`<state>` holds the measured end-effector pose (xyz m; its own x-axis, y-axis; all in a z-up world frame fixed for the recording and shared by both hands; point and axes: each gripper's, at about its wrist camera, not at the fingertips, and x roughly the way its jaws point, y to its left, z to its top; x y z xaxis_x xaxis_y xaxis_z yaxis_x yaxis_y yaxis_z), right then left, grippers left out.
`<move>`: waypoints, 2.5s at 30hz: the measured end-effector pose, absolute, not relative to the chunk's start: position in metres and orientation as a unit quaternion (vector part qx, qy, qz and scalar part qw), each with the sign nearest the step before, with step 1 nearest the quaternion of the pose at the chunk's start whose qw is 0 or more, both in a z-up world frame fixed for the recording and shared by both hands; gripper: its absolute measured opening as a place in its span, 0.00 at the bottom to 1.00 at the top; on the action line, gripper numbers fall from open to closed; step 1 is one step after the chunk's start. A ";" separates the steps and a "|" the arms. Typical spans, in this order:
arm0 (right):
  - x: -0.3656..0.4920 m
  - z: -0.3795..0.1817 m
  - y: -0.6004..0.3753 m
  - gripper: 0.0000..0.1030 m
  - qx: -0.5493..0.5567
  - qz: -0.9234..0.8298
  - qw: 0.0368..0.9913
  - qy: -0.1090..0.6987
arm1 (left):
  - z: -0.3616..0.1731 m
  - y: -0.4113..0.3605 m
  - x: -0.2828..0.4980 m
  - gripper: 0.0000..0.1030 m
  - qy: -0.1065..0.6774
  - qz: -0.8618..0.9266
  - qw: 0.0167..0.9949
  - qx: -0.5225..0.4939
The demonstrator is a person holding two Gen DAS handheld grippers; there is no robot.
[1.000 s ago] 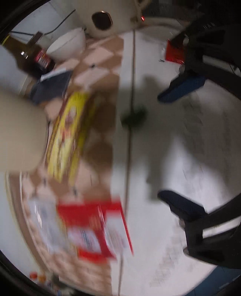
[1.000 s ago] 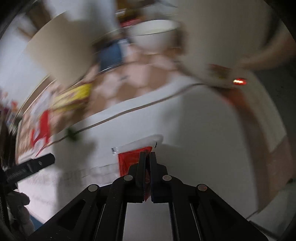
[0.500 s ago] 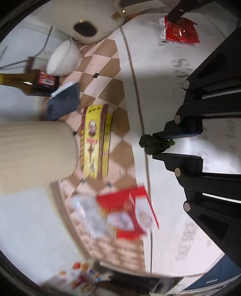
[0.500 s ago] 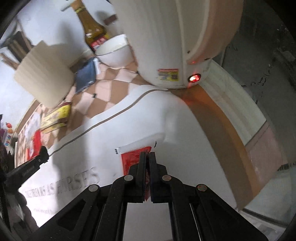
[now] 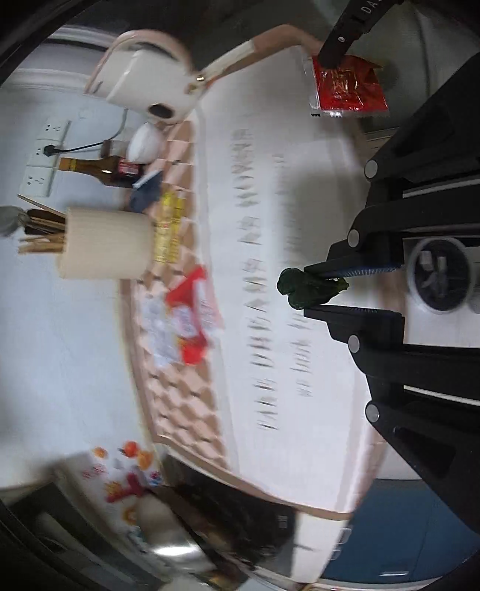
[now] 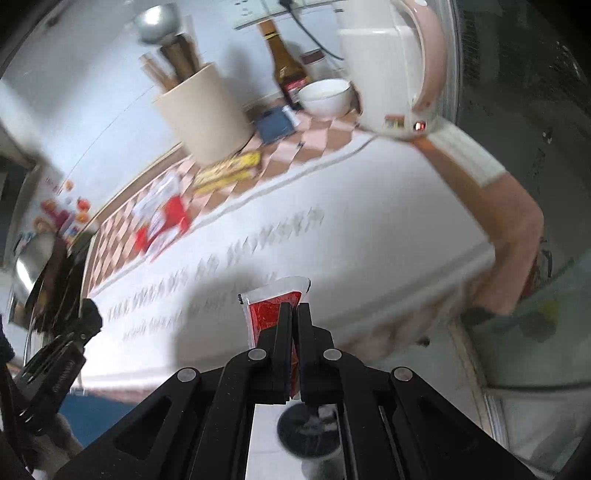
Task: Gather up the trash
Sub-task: 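Grasp a small green item with the left tool while the right tool holds the red sachet, then carry both items over the trash bin and open both tools to drop them, then raise both tools back toward the counter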
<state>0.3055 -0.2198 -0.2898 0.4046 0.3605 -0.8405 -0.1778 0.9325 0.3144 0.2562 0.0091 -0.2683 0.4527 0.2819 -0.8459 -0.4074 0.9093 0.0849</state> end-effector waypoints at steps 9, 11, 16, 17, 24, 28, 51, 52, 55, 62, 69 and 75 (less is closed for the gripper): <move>0.183 -0.397 -0.200 0.02 0.063 0.160 0.767 0.618 | -0.412 0.013 0.169 0.11 0.612 0.189 0.760 -0.114; 0.168 -0.443 -0.197 0.02 0.057 0.156 0.744 0.647 | -0.461 0.016 0.161 0.11 0.640 0.189 0.733 -0.130; 0.150 -0.566 -0.188 0.02 0.031 0.151 0.706 0.691 | -0.604 0.027 0.146 0.11 0.692 0.194 0.669 -0.189; 0.148 -0.600 -0.186 0.02 0.030 0.148 0.697 0.701 | -0.629 0.028 0.144 0.11 0.699 0.193 0.660 -0.198; 0.149 -0.762 -0.183 0.02 0.019 0.132 0.667 0.733 | -0.787 0.021 0.128 0.11 0.747 0.180 0.587 -0.255; 0.148 -0.830 -0.181 0.02 0.010 0.127 0.656 0.744 | -0.840 0.015 0.124 0.11 0.766 0.170 0.565 -0.254; 0.123 -0.817 -0.174 0.96 -0.065 0.153 0.621 0.766 | -0.739 0.019 0.101 0.96 0.713 0.214 0.647 -0.165; 0.121 -0.804 -0.175 0.97 -0.068 0.155 0.623 0.764 | -0.724 0.017 0.098 0.96 0.711 0.215 0.650 -0.162; 0.118 -0.758 -0.177 1.00 -0.077 0.158 0.633 0.754 | -0.678 0.014 0.090 0.96 0.704 0.216 0.657 -0.158; 0.112 -0.623 -0.184 1.00 -0.083 0.167 0.665 0.723 | -0.552 0.006 0.074 0.96 0.677 0.213 0.684 -0.167; 0.093 -0.479 -0.190 1.00 -0.091 0.177 0.692 0.694 | -0.438 -0.007 0.051 0.96 0.660 0.199 0.703 -0.174; 0.077 -0.390 -0.197 1.00 -0.091 0.190 0.704 0.679 | -0.371 -0.009 0.033 0.96 0.642 0.194 0.723 -0.170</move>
<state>0.0767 -0.1967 -0.3901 0.0070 0.1435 -0.9896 -0.3905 0.9114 0.1294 0.0334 -0.0093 -0.3711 0.1016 0.0625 -0.9929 -0.4976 0.8674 0.0037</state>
